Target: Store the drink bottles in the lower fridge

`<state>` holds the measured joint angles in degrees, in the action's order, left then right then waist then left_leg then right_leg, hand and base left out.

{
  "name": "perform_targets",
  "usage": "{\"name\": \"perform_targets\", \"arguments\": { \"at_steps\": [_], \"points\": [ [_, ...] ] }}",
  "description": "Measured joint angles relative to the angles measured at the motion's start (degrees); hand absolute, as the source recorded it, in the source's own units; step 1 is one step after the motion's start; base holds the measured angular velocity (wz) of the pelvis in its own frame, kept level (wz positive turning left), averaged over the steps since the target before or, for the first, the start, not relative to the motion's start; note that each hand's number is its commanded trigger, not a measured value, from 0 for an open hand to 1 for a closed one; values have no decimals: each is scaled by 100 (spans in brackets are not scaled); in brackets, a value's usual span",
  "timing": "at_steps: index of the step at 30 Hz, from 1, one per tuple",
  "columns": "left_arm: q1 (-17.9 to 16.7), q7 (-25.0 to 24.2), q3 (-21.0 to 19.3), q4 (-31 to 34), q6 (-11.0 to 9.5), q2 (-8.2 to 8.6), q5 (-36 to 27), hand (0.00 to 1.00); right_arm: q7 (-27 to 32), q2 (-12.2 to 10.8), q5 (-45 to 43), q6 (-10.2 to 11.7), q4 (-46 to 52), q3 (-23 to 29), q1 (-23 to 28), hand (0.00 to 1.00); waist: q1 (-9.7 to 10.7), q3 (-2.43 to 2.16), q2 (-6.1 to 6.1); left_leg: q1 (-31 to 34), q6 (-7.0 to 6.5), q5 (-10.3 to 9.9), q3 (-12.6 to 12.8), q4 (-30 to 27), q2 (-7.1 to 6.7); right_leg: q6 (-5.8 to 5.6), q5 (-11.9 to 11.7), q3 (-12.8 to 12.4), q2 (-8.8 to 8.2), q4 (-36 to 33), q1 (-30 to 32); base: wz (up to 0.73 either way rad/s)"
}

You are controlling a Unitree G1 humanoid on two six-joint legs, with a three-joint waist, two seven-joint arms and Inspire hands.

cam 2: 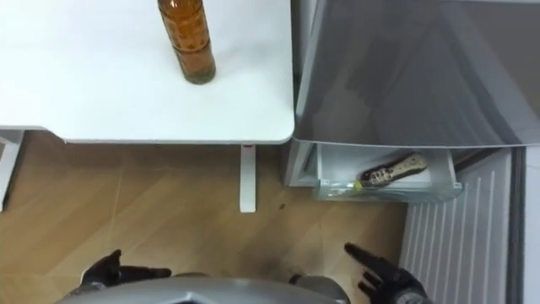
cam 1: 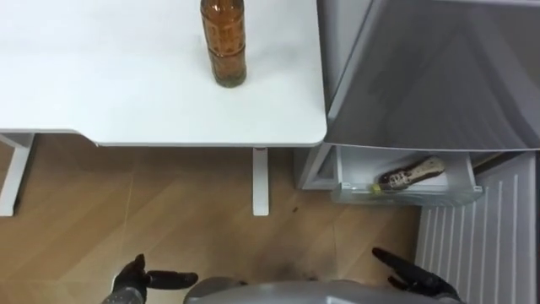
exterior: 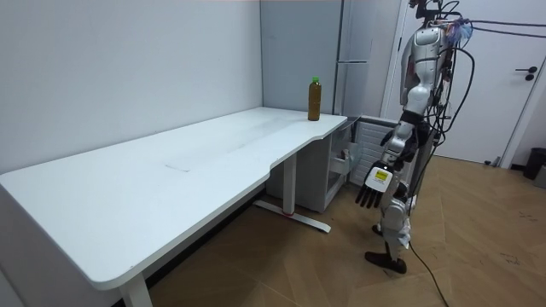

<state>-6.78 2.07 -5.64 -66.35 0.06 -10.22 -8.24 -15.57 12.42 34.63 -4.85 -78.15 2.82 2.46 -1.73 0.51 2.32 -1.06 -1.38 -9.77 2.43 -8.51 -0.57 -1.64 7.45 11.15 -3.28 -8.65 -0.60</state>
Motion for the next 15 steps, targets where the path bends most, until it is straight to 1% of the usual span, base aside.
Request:
{"name": "perform_targets", "arguments": {
  "at_steps": [1,2,5,7,10,11,14,15],
  "points": [
    [-35,0,-29,4,22,20,-12,0,43,-22,-263,-15,2,-59,6,0,-1,3,3,-63,-1,-16,6,0,1,-3,11,-2,0,2,-46,-3],
    [-37,1,-46,7,47,33,-10,0,74,-43,-497,-19,5,-104,6,0,-4,-4,5,-76,-1,-31,17,-7,4,-4,21,-11,2,0,-64,-4],
    [-37,15,-135,0,122,76,-15,0,242,-88,-772,-17,7,-91,69,0,-14,-1,10,-145,-6,-50,39,-15,7,-5,22,-30,3,1,-91,-4],
    [-57,14,-149,-12,142,77,-28,0,328,-112,-888,-12,28,-18,118,0,-11,6,-3,-208,-7,-73,46,-12,10,-12,36,-33,5,4,-134,-4],
    [-67,13,-433,-42,145,118,-29,0,485,-162,-1085,9,22,148,142,0,-11,1,-12,-262,-6,-106,78,-11,25,-11,48,-97,25,-1,-167,-10],
    [-57,17,-573,-80,145,158,-43,0,524,-164,-1144,14,10,203,153,0,-8,-2,-15,-263,-7,-115,104,-12,29,-11,49,-123,30,-4,-178,-12],
    [-53,31,-780,-176,149,232,-218,0,710,-174,-1198,42,10,314,212,0,8,-10,-40,-282,-8,-152,185,-24,48,-12,49,-172,46,1,-227,-8],
    [-56,46,-791,-182,153,237,-315,0,734,-174,-1203,44,12,341,225,0,9,-13,-45,-289,-7,-157,195,-25,51,-11,49,-170,48,1,-231,-4]
  ]
}}
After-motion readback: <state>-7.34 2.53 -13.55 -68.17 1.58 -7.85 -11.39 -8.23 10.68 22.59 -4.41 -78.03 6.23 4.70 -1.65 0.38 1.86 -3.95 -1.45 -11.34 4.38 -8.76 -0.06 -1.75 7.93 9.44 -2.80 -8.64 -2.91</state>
